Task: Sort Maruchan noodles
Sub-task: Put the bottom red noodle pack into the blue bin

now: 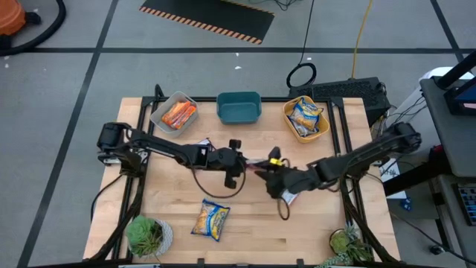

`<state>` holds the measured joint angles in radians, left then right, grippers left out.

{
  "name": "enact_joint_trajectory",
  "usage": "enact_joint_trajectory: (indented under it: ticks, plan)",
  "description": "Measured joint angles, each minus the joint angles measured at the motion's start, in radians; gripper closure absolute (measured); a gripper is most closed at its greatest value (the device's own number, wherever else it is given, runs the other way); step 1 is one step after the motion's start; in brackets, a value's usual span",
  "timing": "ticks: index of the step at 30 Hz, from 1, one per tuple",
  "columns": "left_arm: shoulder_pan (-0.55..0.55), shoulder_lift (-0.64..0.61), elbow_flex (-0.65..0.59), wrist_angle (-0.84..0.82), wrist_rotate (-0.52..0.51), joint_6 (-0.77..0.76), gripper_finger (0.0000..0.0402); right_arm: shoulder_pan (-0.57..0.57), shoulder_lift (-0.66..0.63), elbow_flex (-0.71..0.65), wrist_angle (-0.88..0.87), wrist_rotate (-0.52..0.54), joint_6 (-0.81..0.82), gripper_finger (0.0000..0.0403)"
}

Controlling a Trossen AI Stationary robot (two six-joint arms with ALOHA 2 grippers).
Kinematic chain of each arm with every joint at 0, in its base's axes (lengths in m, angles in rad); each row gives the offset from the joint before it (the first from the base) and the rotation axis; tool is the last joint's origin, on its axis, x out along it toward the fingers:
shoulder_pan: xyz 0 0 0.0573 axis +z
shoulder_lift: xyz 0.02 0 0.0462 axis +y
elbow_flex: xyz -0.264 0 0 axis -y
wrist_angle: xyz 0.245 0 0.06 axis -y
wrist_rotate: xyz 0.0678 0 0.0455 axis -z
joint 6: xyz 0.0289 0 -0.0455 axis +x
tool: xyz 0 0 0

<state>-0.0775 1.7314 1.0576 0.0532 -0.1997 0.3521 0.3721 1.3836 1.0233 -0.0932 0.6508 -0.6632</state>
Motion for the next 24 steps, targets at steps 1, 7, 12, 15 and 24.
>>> enact_joint_trajectory:
  ticks: [1, 7, 12, 15, 24]
  plan:
    - [0.004, -0.013, 0.0, -0.009, -0.014, -0.028, 0.0275, 0.008, -0.023, 0.0, 0.004, 0.035, 0.001, 0.0252]
    - [0.036, -0.071, 0.0, -0.036, -0.162, -0.201, 0.0276, 0.09, -0.148, 0.0, 0.015, 0.359, 0.077, 0.0241]
    - [0.07, -0.086, 0.0, -0.002, -0.359, -0.289, 0.0276, 0.16, -0.235, 0.0, 0.013, 0.584, 0.206, 0.0241]
    - [0.108, -0.091, 0.0, 0.067, -0.441, -0.325, 0.0276, 0.191, -0.282, 0.0, 0.013, 0.637, 0.251, 0.0241]
    - [0.284, -0.085, 0.0, 0.17, -0.467, -0.473, 0.0276, 0.259, -0.355, 0.0, -0.017, 0.637, 0.285, 0.0241]
